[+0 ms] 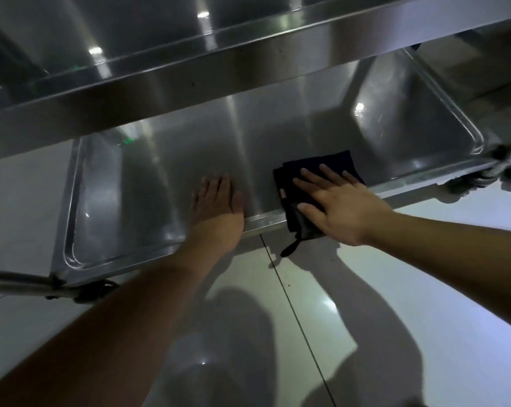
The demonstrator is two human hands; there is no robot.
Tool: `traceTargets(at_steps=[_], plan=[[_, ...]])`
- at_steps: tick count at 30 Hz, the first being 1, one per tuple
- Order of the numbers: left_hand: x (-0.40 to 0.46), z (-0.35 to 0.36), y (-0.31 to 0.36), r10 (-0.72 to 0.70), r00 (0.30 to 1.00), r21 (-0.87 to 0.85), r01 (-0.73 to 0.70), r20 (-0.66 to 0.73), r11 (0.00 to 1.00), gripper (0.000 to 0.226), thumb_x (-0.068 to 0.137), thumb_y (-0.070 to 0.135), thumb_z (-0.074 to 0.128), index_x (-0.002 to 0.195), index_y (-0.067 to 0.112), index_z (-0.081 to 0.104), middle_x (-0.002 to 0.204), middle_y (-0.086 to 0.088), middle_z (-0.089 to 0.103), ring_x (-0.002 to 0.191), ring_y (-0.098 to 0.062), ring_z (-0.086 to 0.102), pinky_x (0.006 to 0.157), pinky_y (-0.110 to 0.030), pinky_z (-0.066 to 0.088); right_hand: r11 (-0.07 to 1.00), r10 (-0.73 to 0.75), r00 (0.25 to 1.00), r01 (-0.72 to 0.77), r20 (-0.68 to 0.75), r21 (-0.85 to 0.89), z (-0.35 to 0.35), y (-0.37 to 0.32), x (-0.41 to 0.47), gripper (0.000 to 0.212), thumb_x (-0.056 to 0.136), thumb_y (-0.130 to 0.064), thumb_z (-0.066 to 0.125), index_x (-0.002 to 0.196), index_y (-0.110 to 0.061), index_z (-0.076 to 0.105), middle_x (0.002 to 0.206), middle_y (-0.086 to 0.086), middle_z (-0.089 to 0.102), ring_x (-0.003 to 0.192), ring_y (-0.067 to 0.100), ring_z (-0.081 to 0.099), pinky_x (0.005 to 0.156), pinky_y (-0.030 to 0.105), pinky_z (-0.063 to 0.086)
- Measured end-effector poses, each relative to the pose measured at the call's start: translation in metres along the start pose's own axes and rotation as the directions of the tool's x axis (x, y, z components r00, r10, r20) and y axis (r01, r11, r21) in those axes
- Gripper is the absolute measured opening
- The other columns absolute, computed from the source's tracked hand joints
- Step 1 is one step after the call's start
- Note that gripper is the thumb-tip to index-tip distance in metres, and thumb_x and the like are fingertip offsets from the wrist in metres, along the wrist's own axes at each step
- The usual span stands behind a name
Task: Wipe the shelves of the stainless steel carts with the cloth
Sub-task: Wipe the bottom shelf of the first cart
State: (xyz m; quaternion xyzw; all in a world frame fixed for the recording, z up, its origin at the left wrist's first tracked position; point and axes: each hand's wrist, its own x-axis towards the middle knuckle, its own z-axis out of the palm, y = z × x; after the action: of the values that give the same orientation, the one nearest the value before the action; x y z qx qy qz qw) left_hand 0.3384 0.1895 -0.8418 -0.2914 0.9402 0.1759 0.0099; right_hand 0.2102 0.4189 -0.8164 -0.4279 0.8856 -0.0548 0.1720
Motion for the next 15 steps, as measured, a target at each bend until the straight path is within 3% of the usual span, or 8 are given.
traceTargets(at_steps=[4,9,12,15], plan=[[-0.006,0.004,0.0,0.034,0.999,0.113,-0.031,-0.029,0.993,0.061,0.111,0.039,0.03,0.166,0.016,0.02,0.174,-0.005,0.014,0.161,-0.025,0.009,0.129,-0.042,0.004,0.973,0.229,0.973,-0.23,-0.038,-0.015,-0.01,0.072,-0.006,0.068,0.098,-0.068,0.017,0.161,-0.043,0.007,0.169,-0.018,-0.001,0.157,0.017,-0.001,0.125,0.047,0.007],[-0.004,-0.002,-0.007,0.102,0.995,0.13,-0.103,0.015,0.986,0.068,0.108,0.049,0.033,0.166,0.016,0.019,0.175,-0.004,0.013,0.161,-0.023,0.009,0.128,-0.038,0.006,0.809,0.588,0.805,-0.583,-0.083,0.074,-0.032,0.155,0.002,0.066,0.103,-0.057,0.032,0.162,-0.033,0.016,0.171,-0.008,0.005,0.157,0.028,0.005,0.124,0.054,0.012],[-0.006,-0.006,-0.025,0.182,0.982,0.176,-0.187,0.048,0.966,0.078,0.104,0.059,0.034,0.167,0.016,0.018,0.175,-0.001,0.012,0.161,-0.019,0.007,0.127,-0.034,0.005,0.785,0.619,0.781,-0.612,-0.083,0.097,-0.031,0.154,0.014,0.066,0.103,-0.057,0.031,0.162,-0.033,0.015,0.171,-0.008,0.006,0.156,0.031,0.004,0.122,0.058,0.012],[-0.008,-0.003,-0.031,0.204,0.979,0.189,-0.2,-0.002,0.962,0.08,0.102,0.062,0.031,0.165,0.014,0.024,0.173,-0.003,0.018,0.16,-0.02,0.012,0.128,-0.035,0.008,0.865,0.501,0.857,-0.5,-0.119,0.044,-0.024,0.117,0.027,0.066,0.102,-0.059,0.03,0.161,-0.037,0.014,0.171,-0.011,0.008,0.156,0.03,0.008,0.122,0.056,0.013]])
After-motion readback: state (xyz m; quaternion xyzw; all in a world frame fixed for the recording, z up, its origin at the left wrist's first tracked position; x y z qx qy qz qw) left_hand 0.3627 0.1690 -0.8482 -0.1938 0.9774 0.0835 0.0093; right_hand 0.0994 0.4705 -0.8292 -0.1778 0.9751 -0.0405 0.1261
